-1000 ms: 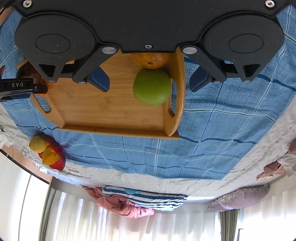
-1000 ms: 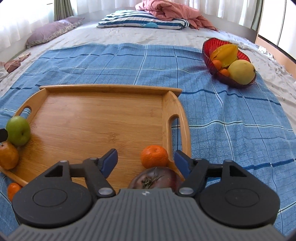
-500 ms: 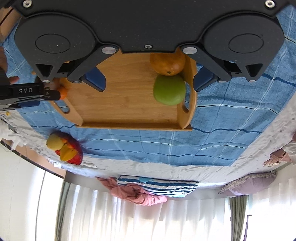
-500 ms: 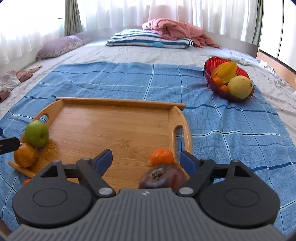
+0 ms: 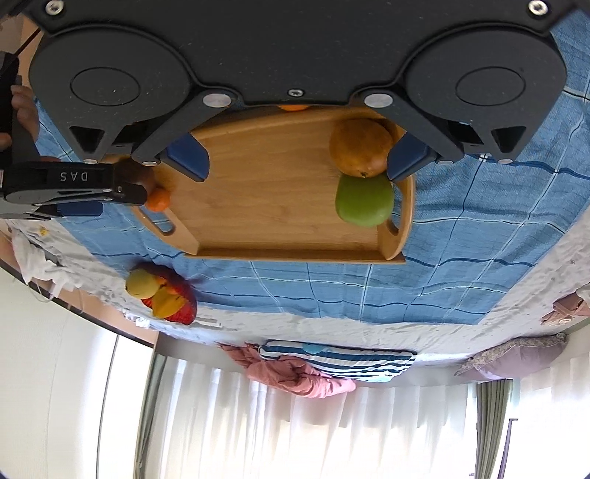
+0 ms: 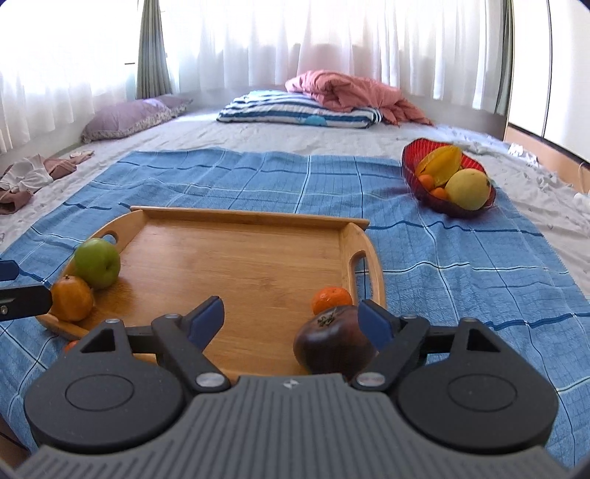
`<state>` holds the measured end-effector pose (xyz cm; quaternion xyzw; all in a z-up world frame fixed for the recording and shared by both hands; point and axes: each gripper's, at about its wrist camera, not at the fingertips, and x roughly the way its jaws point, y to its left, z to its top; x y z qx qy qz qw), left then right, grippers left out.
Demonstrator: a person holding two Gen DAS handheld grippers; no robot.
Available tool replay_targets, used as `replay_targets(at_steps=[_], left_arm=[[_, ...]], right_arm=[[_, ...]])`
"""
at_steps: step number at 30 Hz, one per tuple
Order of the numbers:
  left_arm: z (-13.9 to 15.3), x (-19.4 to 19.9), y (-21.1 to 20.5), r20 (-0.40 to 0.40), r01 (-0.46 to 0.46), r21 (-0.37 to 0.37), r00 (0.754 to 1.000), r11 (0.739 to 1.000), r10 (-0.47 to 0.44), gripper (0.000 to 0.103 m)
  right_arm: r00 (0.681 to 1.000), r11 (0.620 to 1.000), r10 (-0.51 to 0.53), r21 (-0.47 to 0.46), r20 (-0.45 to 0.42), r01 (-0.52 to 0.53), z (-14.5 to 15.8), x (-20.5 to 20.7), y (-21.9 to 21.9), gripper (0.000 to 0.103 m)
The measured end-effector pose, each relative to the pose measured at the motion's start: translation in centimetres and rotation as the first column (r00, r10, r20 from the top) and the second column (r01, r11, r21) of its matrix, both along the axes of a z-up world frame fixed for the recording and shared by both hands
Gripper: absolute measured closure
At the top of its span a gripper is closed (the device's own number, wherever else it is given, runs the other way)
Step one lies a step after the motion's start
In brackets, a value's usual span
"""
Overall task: Organize fruits
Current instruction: 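Withdraw both open grippers from the tray toward the remaining fruit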
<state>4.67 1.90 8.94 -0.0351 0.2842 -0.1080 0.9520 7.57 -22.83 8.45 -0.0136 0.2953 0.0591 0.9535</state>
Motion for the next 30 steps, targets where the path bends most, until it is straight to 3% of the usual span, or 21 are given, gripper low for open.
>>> replay_targets(at_steps=[12, 30], left_arm=[[-1.8, -2.1, 0.0, 0.001, -0.009, -0.002, 1.0, 1.0, 0.009, 0.0], [-4.6, -2.2, -0.6, -0.042, -0.029, 0.034, 0.999, 0.999, 0.03, 0.0]], right_arm=[[0.992, 1.0, 0.023, 0.008, 0.125, -0.024, -1.7, -4.1, 0.9, 0.013], [0.965, 0.995, 0.049, 0.07, 0.258, -0.07, -3.7, -7.9, 1.3, 0.013]])
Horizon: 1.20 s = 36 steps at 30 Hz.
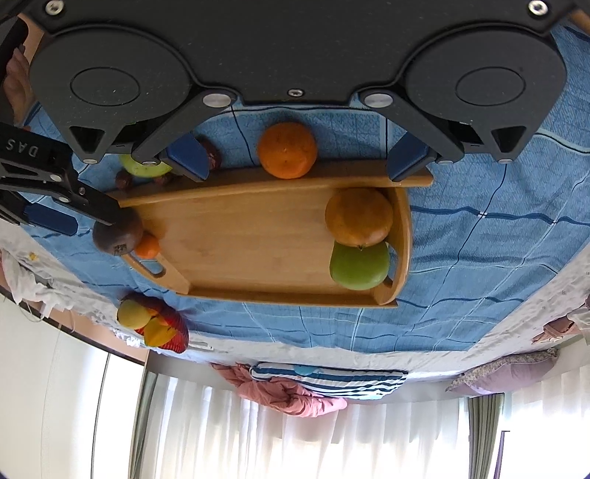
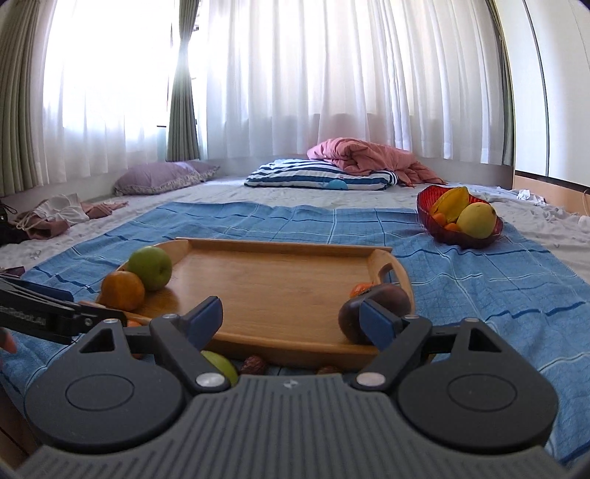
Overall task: Organize fruits
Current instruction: 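Withdraw both open grippers from the tray toward the remaining fruit, then close the left gripper on a mandarin while the right closes on a green apple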
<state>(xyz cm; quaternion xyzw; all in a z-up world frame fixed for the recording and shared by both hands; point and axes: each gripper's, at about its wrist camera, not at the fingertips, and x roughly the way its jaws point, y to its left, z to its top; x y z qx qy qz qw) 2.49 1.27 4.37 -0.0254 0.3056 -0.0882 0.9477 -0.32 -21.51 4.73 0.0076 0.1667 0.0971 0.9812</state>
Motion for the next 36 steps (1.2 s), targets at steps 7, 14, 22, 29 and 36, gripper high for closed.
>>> replay_targets(at_steps=[7, 14, 22, 29, 36], left_arm=[[-0.8, -0.1, -0.3, 0.003, -0.026, 0.011, 1.0, 1.0, 0.026, 0.0], [-1.6, -0.4, -0.8, 0.021, -0.065, 0.027, 0.998, 0.998, 0.064, 0.0], [-2.4, -0.7, -1.3, 0.029, -0.071, 0.039, 0.997, 0.997, 0.07, 0.0], [-2.8, -0.6, -1.7, 0.007, -0.043, 0.026, 0.999, 0.999, 0.043, 0.013], [-3.0, -0.4, -1.8, 0.0, -0.044, 0.037, 0.999, 0.998, 0.044, 0.019]], right_arm=[[0.999, 1.0, -0.006, -0.014, 0.035, 0.006, -0.9, -1.4, 1.0, 0.013], [0.994, 0.996, -0.063, -0.05, 0.095, 0.068, -2.2, -3.3, 2.7, 0.013], [0.995, 0.998, -0.061, 0.0, 0.073, 0.061, -3.3, -3.8, 3.5, 0.016], [0.997, 0.999, -0.035, -0.002, 0.062, 0.035, -3.8, -4.0, 4.7, 0.025], [0.999, 1.0, -0.006, -0.011, 0.044, 0.007, -4.3, -4.2, 5.5, 0.033]])
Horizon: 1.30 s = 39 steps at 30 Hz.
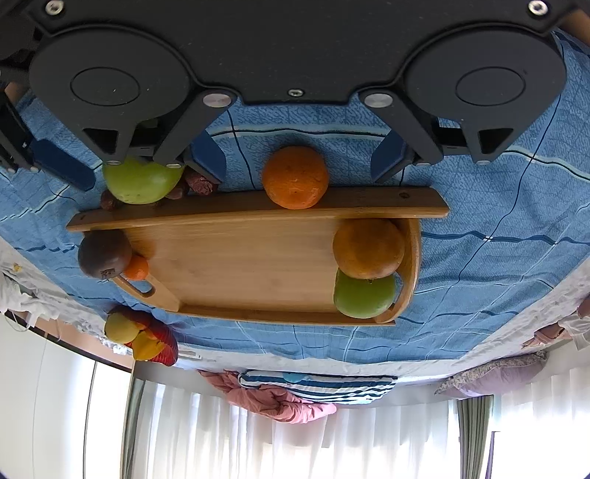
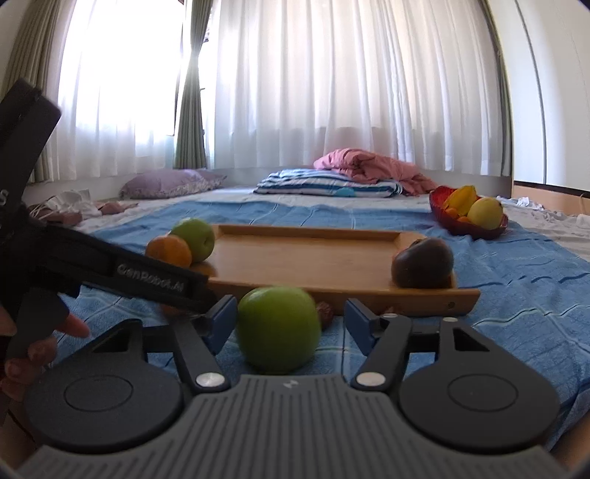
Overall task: Organize fruits
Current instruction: 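Close the left gripper on a mandarin while the right closes on a green apple, then lift and carry the mandarin and green apple over the tray with both grippers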
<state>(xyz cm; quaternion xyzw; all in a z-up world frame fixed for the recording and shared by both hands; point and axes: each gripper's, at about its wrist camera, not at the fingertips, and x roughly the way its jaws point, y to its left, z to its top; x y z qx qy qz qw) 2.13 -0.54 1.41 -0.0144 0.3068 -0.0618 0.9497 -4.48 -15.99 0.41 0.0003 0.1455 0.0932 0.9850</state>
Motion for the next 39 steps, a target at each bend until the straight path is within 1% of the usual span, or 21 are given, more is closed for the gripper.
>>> replay_targets(at_steps=[3, 5, 8, 24, 26, 28, 34, 38, 39], left_arm=[[-0.1, 0.2, 0.0, -0.008, 0.005, -0.012, 1.0, 1.0, -0.005, 0.024], [-0.2, 0.4, 0.1, -0.013, 0.004, -0.028, 1.0, 1.0, -0.004, 0.031], [-0.2, 0.6, 0.1, -0.017, 0.003, -0.043, 1.0, 0.999, -0.003, 0.035], [-0.3, 1.1, -0.1, -0.026, -0.009, -0.044, 1.0, 0.999, 0.008, 0.044], [-0.3, 1.1, -0.1, -0.028, -0.012, -0.046, 1.0, 0.999, 0.011, 0.048], [-0.4, 1.2, -0.1, -0.033, -0.014, -0.049, 0.999, 0.999, 0.012, 0.05], [-0.6, 1.4, -0.2, -0.04, -0.021, -0.045, 0.999, 0.999, 0.019, 0.053], [-0.7, 1.5, -0.2, -0.048, -0.03, -0.04, 0.998, 0.999, 0.028, 0.063], [-0.7, 1.5, -0.2, -0.048, -0.031, -0.036, 0.998, 0.999, 0.03, 0.063]], right_arm=[[1.0, 1.0, 0.01, -0.003, -0.013, -0.01, -0.3, -0.1, 0.2, 0.034], [1.0, 1.0, 0.011, -0.008, -0.014, -0.011, -0.4, -0.1, 0.4, 0.035], [1.0, 1.0, 0.011, -0.009, -0.016, -0.011, -0.3, 0.1, 0.5, 0.035], [1.0, 1.0, -0.005, -0.021, -0.031, 0.004, -0.3, 1.1, 1.1, 0.041], [0.999, 1.0, -0.005, -0.023, -0.031, 0.004, -0.3, 1.3, 1.2, 0.041], [1.0, 1.0, -0.006, -0.025, -0.03, 0.005, -0.3, 1.3, 1.2, 0.041], [0.999, 1.0, -0.004, -0.029, -0.032, 0.003, -0.4, 1.6, 1.3, 0.041], [0.999, 1.0, -0.004, -0.017, -0.045, 0.003, -0.6, 1.8, 1.2, 0.041], [0.998, 1.0, -0.005, -0.007, -0.057, 0.005, -0.7, 1.9, 1.1, 0.041]])
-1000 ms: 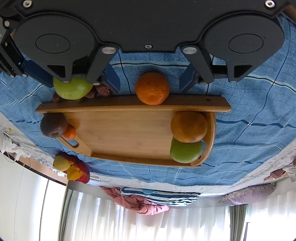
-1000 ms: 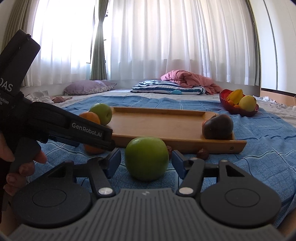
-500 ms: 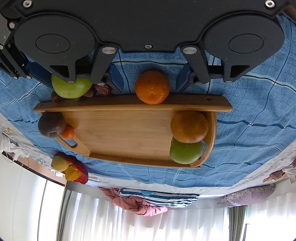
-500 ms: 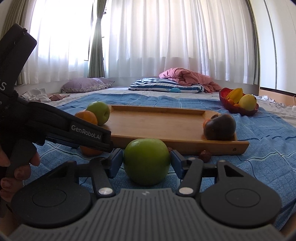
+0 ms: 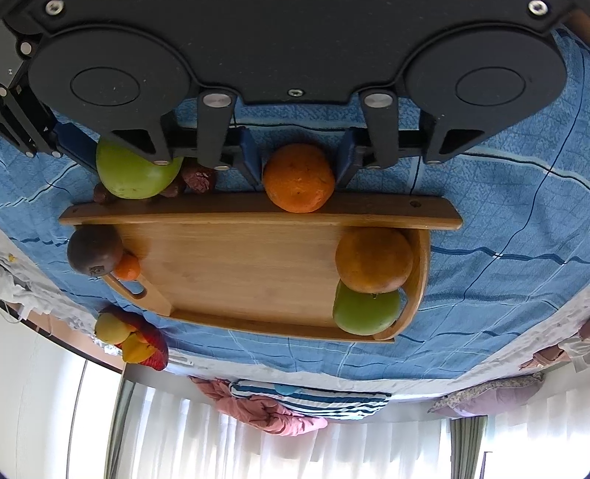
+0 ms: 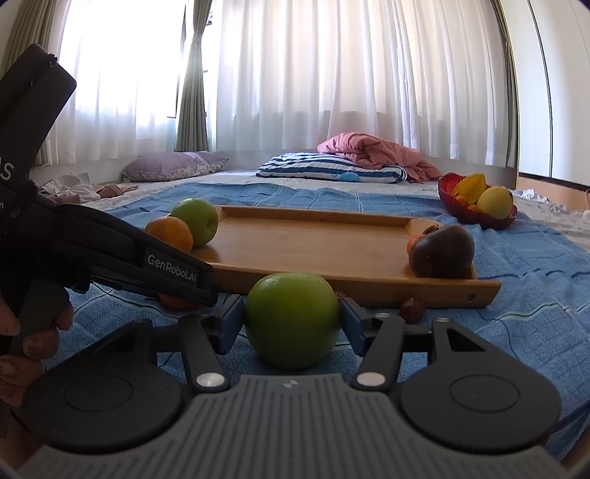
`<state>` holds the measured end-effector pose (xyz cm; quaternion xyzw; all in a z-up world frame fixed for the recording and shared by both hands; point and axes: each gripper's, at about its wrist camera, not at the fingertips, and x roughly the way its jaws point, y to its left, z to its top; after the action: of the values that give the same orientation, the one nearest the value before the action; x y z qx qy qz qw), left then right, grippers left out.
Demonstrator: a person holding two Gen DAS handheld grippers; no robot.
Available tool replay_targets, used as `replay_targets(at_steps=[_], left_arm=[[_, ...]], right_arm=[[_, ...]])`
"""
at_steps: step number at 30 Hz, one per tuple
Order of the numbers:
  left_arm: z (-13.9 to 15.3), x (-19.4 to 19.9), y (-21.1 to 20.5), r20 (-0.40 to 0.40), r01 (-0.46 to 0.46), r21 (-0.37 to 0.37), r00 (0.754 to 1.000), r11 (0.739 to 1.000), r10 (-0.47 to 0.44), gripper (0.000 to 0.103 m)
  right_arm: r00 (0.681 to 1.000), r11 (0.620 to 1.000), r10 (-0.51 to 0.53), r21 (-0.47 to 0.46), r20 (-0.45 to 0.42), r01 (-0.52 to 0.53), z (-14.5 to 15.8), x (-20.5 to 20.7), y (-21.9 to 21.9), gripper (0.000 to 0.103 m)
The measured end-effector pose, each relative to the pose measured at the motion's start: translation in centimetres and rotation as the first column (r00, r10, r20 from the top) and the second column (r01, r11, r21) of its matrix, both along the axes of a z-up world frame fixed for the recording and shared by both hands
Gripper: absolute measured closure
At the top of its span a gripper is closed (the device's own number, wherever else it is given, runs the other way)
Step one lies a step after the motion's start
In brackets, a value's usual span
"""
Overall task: Organize fruits
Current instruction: 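Lift and carry the mandarin and green apple over the tray with both grippers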
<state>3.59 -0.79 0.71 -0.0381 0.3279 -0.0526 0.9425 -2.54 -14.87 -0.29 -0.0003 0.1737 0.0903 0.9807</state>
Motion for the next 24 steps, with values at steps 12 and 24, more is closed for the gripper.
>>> replay_targets(at_steps=[12, 24], left_arm=[[1.5, -1.7, -1.1, 0.058, 0.044, 0.064, 0.997, 0.997, -0.048, 0.064], [6.1, -0.7, -1.0, 0.143, 0.055, 0.056, 0.988, 0.997, -0.062, 0.064]], right_arm=[[0.998, 0.993, 0.013, 0.117, -0.056, -0.006, 0.3, 0.2, -1.8, 0.044], [0.999, 0.985, -0.046, 0.168, -0.007, 0.046, 4.5, 2.0, -4.9, 0.044]])
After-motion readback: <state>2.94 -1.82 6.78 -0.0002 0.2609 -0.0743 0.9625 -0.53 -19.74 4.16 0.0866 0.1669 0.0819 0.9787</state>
